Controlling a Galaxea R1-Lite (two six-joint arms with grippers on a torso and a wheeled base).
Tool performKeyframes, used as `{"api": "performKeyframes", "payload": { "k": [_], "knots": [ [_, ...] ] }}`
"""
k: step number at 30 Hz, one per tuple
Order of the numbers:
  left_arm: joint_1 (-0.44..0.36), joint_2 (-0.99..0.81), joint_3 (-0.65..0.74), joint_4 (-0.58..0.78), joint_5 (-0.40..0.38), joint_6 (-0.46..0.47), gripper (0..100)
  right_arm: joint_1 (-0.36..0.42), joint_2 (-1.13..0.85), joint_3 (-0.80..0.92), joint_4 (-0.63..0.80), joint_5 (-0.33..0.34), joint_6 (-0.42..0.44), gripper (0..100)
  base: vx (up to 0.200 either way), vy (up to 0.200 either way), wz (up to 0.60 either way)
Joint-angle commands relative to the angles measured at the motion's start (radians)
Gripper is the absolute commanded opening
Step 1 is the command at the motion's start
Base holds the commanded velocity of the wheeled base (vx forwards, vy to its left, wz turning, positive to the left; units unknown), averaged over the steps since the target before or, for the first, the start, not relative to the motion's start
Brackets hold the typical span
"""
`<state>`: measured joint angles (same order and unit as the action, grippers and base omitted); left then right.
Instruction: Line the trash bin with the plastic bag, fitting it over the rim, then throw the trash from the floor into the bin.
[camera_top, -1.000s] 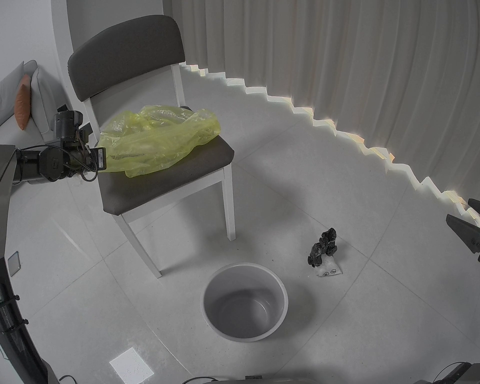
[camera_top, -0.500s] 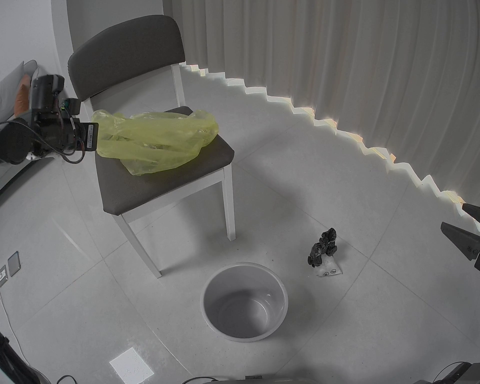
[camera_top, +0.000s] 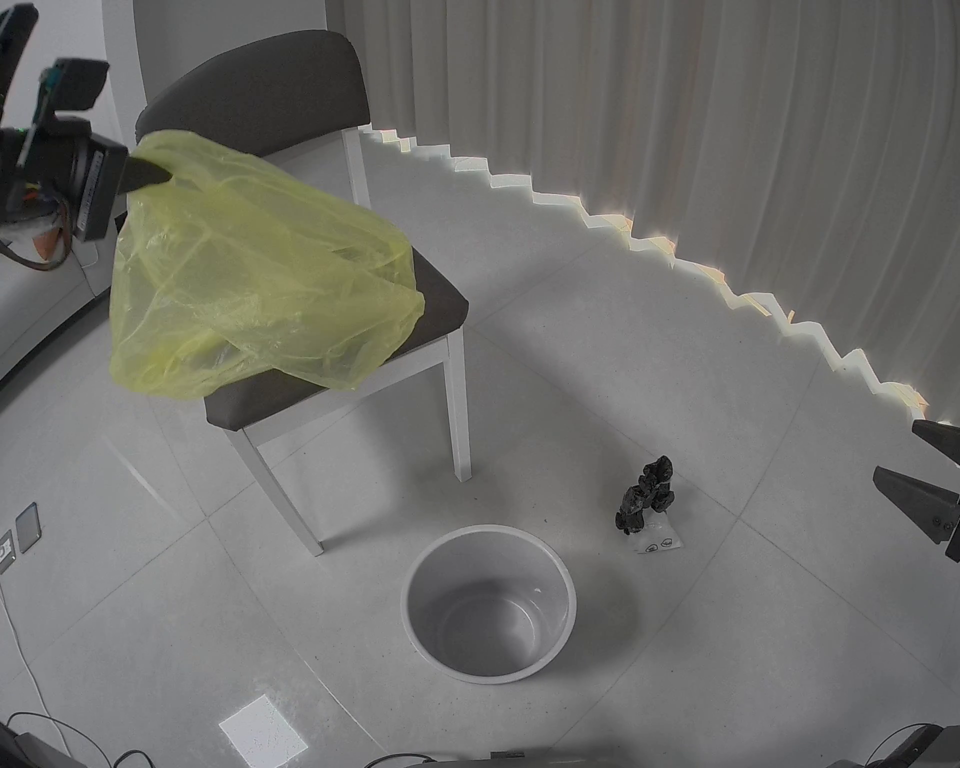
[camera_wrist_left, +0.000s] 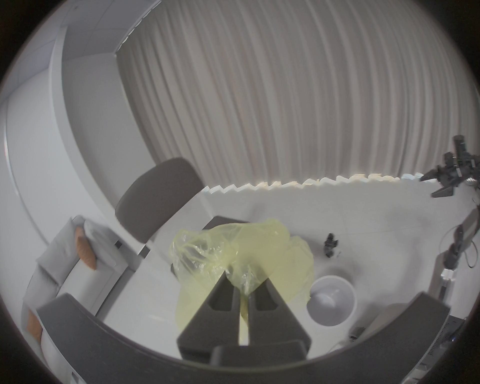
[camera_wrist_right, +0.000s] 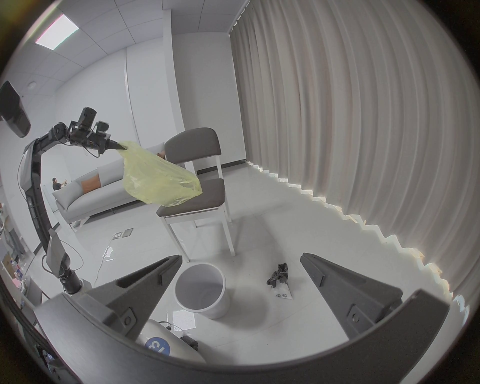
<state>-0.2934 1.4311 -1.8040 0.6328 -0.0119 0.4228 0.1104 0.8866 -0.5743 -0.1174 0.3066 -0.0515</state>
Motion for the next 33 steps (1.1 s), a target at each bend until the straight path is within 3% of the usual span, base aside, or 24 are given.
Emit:
{"api": "performKeyframes", "payload": {
  "k": [1, 23, 29, 33],
  "knots": [
    [-0.138, -0.052, -0.103, 0.085, 0.004, 0.014, 0, 0.003, -0.009, 0.005, -0.001, 0.035, 0.005, 100, 0.0, 0.0, 0.0],
    [-0.461, -0.083, 0.111, 0.044, -0.006, -0.002, 0, 0.003, 0.146, 0.008, -0.08, 0.085, 0.111, 100, 0.0, 0.0, 0.0],
    [-0.546, -0.078, 0.115, 0.041, -0.005, -0.009, 0, 0.014, 0.212, 0.005, -0.151, 0.085, 0.214, 100, 0.0, 0.0, 0.0],
    [-0.556, -0.073, 0.118, 0.025, -0.005, -0.009, 0, 0.026, 0.232, 0.008, -0.188, 0.083, 0.252, 100, 0.0, 0.0, 0.0]
  ]
}}
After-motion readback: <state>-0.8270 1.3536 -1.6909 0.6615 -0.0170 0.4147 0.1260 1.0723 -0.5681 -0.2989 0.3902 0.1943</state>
